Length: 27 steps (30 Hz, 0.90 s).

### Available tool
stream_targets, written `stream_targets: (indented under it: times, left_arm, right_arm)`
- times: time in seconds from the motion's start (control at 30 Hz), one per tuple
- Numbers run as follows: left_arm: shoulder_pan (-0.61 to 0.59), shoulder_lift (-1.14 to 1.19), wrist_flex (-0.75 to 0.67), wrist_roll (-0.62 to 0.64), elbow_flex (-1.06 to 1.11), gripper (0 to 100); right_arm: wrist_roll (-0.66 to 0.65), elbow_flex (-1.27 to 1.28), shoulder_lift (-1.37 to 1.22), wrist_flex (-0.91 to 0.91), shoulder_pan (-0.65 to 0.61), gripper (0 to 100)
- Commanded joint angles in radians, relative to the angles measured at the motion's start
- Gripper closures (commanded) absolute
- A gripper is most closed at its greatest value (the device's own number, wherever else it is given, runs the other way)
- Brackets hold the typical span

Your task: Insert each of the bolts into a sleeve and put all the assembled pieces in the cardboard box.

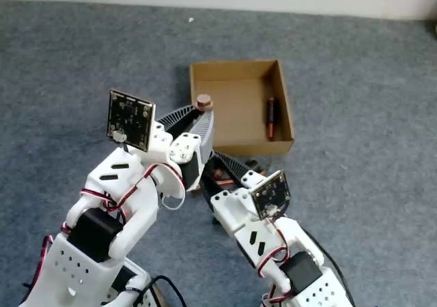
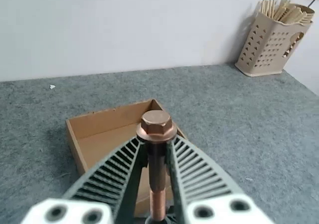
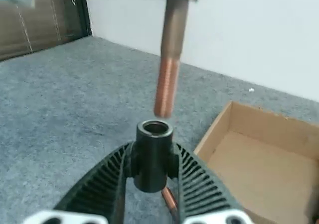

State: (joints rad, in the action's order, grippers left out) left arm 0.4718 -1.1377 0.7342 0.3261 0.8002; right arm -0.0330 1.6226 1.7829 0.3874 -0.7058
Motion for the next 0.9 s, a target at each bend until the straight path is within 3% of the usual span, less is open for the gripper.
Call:
stream_targets:
  times: [0.0,0.2,0.53,0.77,0.87]
  left_arm:
    - [0.018,-0.016,0.032,0.008,-0.074,99]
    - [0.018,-0.016,0.087,0.008,-0.058,99]
    - [0.019,-0.015,-0.008,0.008,0.091,99]
    - [0.030,-0.016,0.041,0.006,0.091,99]
    - [0.087,-0.016,0.103,-0.087,0.091,96]
  right_arm:
    - [-0.009,-0.010,0.012,-0.027,0.016,99.4]
    - [-0.009,-0.012,0.013,-0.027,0.018,99.4]
    - [-0.009,-0.012,0.018,-0.027,0.016,99.4]
    - [-0.003,-0.012,0.019,-0.027,0.068,99.4]
    - [-0.002,-0.012,0.018,-0.027,0.097,99.4]
